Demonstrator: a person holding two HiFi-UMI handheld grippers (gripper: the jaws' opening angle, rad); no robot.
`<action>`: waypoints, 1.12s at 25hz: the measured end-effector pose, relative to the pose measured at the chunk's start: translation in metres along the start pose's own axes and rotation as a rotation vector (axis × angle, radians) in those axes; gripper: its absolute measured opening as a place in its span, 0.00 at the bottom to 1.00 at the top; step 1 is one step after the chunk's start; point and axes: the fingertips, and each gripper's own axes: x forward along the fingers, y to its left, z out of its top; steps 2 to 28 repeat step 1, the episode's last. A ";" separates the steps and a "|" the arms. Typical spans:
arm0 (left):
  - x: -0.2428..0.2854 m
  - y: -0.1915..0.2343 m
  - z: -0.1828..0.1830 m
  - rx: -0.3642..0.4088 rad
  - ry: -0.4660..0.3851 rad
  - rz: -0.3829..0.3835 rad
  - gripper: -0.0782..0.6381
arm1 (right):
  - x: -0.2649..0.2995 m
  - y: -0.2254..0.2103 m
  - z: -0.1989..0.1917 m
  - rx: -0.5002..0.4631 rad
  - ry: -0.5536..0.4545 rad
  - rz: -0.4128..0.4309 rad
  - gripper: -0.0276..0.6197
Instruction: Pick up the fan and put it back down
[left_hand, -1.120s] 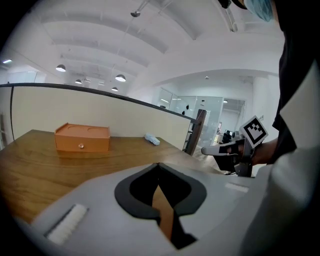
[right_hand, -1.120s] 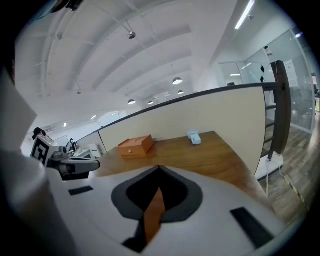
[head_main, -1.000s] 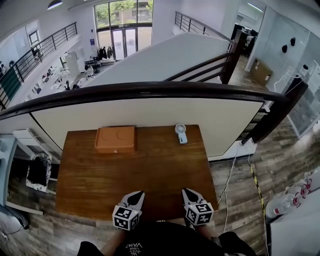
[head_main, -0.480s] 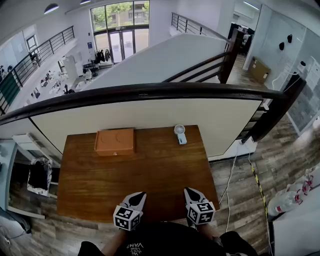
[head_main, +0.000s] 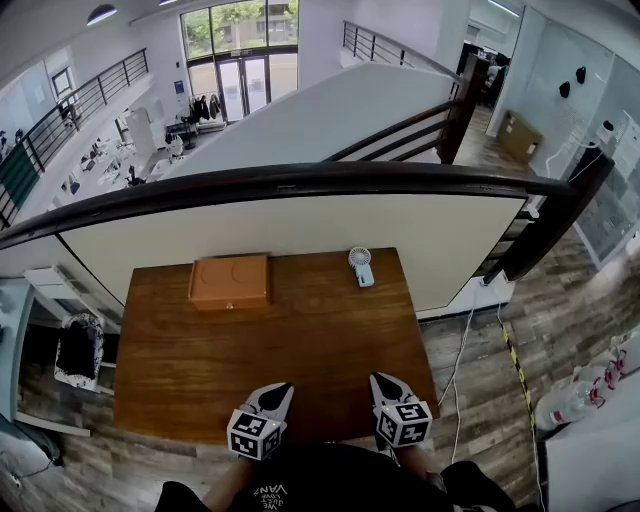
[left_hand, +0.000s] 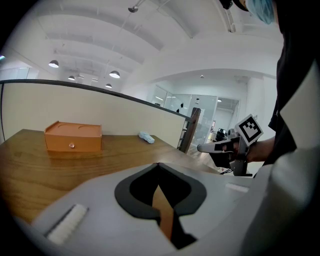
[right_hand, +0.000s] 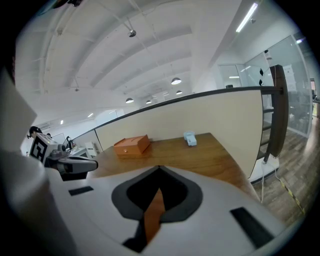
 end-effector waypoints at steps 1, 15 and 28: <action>0.000 0.001 0.001 -0.001 -0.001 0.001 0.12 | 0.001 0.000 0.000 0.001 -0.001 0.000 0.06; 0.000 0.001 0.001 -0.001 -0.001 0.001 0.12 | 0.001 0.000 0.000 0.001 -0.001 0.000 0.06; 0.000 0.001 0.001 -0.001 -0.001 0.001 0.12 | 0.001 0.000 0.000 0.001 -0.001 0.000 0.06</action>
